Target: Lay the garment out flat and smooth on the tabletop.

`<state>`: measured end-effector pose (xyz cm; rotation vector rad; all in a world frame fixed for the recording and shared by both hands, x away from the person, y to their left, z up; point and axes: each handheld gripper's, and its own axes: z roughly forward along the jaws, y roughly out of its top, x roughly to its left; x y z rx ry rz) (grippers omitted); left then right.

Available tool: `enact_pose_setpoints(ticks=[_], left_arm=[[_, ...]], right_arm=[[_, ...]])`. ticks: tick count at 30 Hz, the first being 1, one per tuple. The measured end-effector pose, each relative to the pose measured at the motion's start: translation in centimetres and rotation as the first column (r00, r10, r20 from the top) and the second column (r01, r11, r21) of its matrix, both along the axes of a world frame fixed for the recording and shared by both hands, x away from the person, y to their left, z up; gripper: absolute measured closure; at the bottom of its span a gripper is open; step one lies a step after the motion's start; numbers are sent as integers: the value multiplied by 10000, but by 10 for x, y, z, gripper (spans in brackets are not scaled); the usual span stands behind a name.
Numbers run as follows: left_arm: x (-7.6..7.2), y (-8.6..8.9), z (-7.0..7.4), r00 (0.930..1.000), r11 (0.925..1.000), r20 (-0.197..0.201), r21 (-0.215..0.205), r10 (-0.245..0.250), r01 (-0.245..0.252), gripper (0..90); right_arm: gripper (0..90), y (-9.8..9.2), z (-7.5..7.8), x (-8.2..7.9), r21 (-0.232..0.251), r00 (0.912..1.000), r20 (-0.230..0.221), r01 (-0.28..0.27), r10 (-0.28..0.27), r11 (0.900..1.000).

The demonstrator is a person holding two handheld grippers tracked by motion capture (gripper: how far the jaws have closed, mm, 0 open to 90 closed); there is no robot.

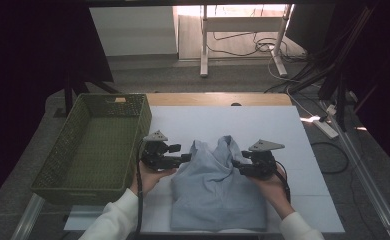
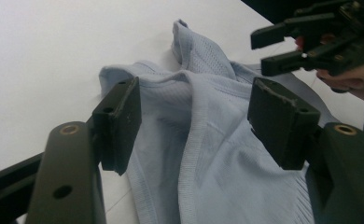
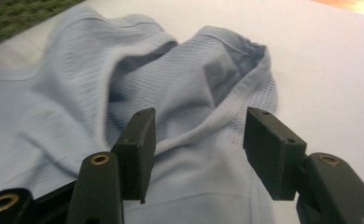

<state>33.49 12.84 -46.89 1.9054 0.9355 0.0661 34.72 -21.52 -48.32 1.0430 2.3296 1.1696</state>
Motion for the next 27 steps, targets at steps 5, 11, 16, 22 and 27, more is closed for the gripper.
enact_pose_setpoints(ticks=[5, 11, 16, 22, 27], left_arm=[[1, 0, -2, 9999, 10000, -110, -8, -64, 64, 356], [1, -1, -5, 9998, 9999, -157, 35, -129, 130, 356], [0, -2, -6, 9996, 9998, -194, 95, -187, 189, 356], [0, -3, -9, 9995, 9997, -244, 151, -205, 208, 355], [-1, -2, -9, 9996, 9997, -241, 151, -174, 178, 355]], right_arm=[[445, 0, -3, 16, -205, 9993, -61, 368, -370, 9991], [445, -4, -11, 41, -390, 9958, -353, 830, -843, 9958], [445, -3, -18, 61, -565, 9930, -612, 973, -1007, 9937], [438, 0, -23, 79, -799, 9922, -704, 972, -1029, 9921], [428, 9, -24, 88, -791, 9938, -710, 805, -861, 9936]])
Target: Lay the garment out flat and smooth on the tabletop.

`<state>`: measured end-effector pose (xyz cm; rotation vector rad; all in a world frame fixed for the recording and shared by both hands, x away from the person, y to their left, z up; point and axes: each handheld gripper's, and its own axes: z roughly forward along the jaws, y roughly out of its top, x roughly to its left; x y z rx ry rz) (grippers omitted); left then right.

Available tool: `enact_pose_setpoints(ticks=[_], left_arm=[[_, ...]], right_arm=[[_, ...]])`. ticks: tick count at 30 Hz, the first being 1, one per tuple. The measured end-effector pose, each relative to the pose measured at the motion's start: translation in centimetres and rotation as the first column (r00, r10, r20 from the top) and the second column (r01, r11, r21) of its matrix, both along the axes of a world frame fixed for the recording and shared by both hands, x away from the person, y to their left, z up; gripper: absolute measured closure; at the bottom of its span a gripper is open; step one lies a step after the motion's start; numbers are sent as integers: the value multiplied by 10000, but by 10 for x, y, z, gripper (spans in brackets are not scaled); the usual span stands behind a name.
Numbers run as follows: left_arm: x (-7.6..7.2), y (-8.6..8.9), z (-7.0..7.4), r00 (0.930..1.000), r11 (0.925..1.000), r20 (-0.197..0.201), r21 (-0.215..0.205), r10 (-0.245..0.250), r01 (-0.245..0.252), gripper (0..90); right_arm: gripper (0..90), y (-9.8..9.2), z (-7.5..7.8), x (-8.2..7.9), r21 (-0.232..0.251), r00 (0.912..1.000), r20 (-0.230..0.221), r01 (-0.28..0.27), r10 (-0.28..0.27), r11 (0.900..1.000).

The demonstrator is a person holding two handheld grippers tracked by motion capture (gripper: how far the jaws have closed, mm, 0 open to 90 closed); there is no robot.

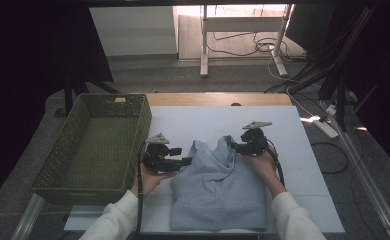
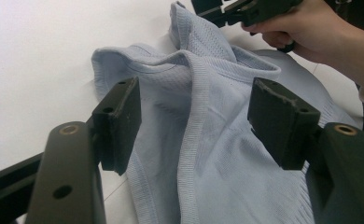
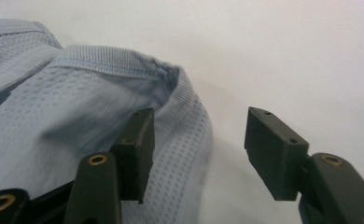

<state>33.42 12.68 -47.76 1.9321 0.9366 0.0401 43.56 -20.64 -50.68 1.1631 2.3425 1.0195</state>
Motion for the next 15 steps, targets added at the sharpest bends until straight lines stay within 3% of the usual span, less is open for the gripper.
enact_pose_setpoints(ticks=[4, 10, 15], left_arm=[[0, 1, 0, 10000, 10000, -5, 2, 42, -42, 355], [0, 2, -1, 10000, 10000, -23, 20, 45, -45, 354], [0, 2, -1, 10000, 10000, 10, 35, 44, -44, 354]], right_arm=[[424, 8, -1, 6, -33, 9999, 47, -158, 158, 9999], [426, 18, -10, 11, -505, 9980, -190, -610, 601, 9969], [577, 20, -15, 12, -797, 9967, -258, -787, 769, 9937]])
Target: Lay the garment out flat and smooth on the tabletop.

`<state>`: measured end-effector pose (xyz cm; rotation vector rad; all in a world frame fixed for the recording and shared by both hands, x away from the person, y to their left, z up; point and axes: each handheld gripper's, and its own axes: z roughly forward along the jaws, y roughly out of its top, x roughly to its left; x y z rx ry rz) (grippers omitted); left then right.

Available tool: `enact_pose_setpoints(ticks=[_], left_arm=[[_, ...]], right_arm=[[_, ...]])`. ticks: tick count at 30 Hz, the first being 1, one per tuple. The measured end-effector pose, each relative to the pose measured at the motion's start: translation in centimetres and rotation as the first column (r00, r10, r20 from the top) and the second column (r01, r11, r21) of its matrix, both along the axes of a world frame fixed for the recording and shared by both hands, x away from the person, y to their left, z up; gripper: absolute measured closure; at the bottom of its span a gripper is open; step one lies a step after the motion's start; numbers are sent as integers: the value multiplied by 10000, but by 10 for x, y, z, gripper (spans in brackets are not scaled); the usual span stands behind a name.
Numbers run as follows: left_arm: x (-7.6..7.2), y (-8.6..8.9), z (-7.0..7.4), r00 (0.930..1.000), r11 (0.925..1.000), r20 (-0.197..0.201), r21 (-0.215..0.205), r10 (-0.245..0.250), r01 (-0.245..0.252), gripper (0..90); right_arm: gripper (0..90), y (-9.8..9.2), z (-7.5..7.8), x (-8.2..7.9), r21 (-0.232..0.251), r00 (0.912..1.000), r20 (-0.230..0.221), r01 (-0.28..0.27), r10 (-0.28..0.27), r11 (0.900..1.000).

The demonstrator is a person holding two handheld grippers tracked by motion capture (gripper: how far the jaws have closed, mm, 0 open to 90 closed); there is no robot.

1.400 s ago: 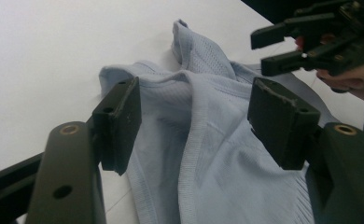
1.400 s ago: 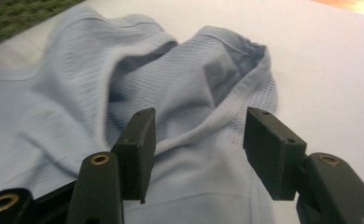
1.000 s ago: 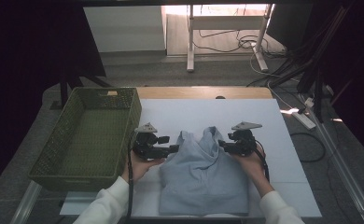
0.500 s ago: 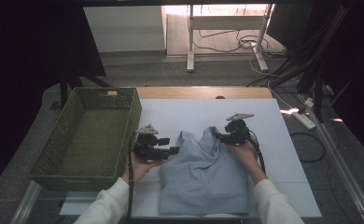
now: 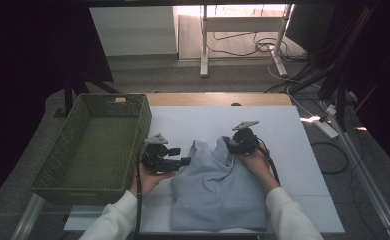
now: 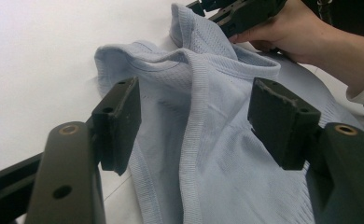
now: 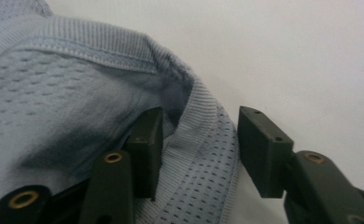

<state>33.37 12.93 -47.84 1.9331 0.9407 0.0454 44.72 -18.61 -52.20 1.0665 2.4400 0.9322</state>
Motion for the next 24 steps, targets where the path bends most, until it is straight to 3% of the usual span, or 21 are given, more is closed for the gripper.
enact_pose_setpoints(ticks=[2, 5, 7, 10, 15, 24], left_arm=[[0, 0, 0, 10000, 10000, 6, -6, -1, 1, 354], [0, 1, 0, 10000, 10000, 26, -6, 9, -9, 352], [0, 2, 1, 10000, 10000, 25, -14, 39, -39, 352], [0, 3, 1, 10000, 10000, 57, -40, 67, -67, 352], [0, 3, 2, 9999, 10000, 67, -34, 81, -81, 351], [0, 5, 2, 9998, 9999, 71, -46, 160, -160, 349]], right_arm=[[699, 0, 1, -1, -61, 10000, 27, -80, 80, 9999], [779, -1, 3, -2, -270, 10000, 56, 15, -13, 9996], [790, -5, 7, -2, -470, 9994, 206, 281, -271, 9985], [799, -20, 18, -1, 13, 9948, 222, 995, -995, 9950], [799, -44, 28, 2, 199, 9836, 134, 1794, -1797, 9836], [789, -57, 25, 6, -291, 9662, -183, 2564, -2570, 9661]])
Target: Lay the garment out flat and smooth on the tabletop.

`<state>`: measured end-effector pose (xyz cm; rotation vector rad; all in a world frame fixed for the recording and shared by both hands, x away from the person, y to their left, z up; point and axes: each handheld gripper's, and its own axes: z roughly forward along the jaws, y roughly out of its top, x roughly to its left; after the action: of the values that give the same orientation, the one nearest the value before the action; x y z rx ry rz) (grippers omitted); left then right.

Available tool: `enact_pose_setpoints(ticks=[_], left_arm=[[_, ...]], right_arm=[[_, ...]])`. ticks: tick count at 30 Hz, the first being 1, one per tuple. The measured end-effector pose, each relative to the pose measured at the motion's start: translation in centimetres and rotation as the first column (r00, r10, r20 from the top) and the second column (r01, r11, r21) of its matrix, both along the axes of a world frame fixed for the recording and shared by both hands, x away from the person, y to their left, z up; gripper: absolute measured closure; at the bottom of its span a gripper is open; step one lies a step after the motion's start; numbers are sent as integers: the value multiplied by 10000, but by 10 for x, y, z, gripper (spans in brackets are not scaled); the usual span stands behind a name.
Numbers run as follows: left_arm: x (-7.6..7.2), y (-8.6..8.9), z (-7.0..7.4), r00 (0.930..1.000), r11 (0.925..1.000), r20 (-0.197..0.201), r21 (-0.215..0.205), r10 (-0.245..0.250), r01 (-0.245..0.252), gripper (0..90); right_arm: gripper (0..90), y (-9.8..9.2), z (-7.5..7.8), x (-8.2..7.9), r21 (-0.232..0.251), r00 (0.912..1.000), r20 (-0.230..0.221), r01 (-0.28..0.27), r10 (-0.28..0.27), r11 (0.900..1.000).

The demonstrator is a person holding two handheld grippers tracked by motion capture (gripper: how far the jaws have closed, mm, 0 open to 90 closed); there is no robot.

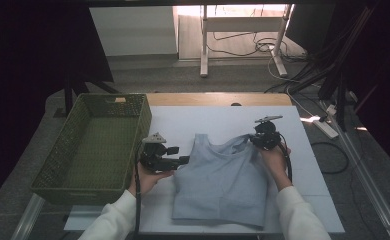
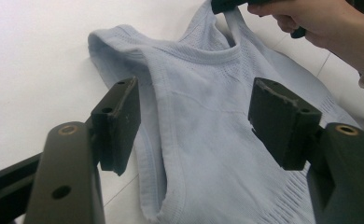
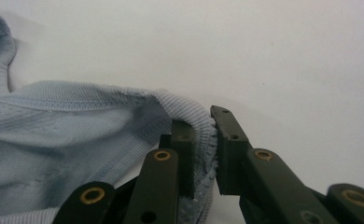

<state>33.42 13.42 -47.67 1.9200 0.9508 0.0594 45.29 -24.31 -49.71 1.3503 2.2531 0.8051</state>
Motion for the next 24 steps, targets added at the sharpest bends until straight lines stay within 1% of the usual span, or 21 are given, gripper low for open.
enact_pose_setpoints(ticks=[4, 5, 7, 8, 10, 12, 13, 16, 18, 21, 24], left_arm=[[0, 1, 0, 10000, 10000, -1, -1, 26, -26, 347], [0, 1, 0, 10000, 10000, -4, -2, 30, -30, 346], [0, 1, 0, 10000, 10000, 5, 7, 17, -17, 345], [0, 1, 0, 10000, 10000, 8, 8, 7, -7, 344], [0, 0, 0, 10000, 10000, 13, 11, -3, 3, 344], [0, 0, 0, 10000, 10000, 13, 1, -7, 7, 343], [1, 0, 0, 10000, 10000, 13, 4, -11, 11, 343], [1, -1, 0, 10000, 10000, 26, 27, -26, 26, 343], [0, -2, 1, 10000, 10000, 48, 31, -41, 41, 343], [0, -3, 1, 10000, 10000, 60, 54, -59, 58, 341], [0, -3, 1, 10000, 10000, 48, 66, -54, 54, 341]], right_arm=[[723, 3, -7, 1, -126, 9998, -219, -47, 45, 9999], [685, 4, -7, 1, -102, 9997, -205, -94, 92, 9999], [571, 7, -4, 0, -103, 9999, -10, -154, 154, 9998], [541, 7, -2, -2, -104, 9995, 225, -225, 227, 9997], [487, 9, 5, -6, 72, 9977, 568, -369, 364, 9993], [461, 10, 12, -10, 189, 9955, 793, -538, 521, 9984], [460, 12, 15, -12, 243, 9943, 890, -614, 590, 9978], [464, 19, 22, -18, 428, 9887, 1086, -1086, 1034, 9932], [489, 28, 24, -22, 475, 9828, 1131, -1522, 1460, 9872], [559, 42, 25, -26, 797, 9687, 1108, -2314, 2221, 9696], [597, 58, 23, -29, 858, 9542, 916, -2926, 2849, 9524]])
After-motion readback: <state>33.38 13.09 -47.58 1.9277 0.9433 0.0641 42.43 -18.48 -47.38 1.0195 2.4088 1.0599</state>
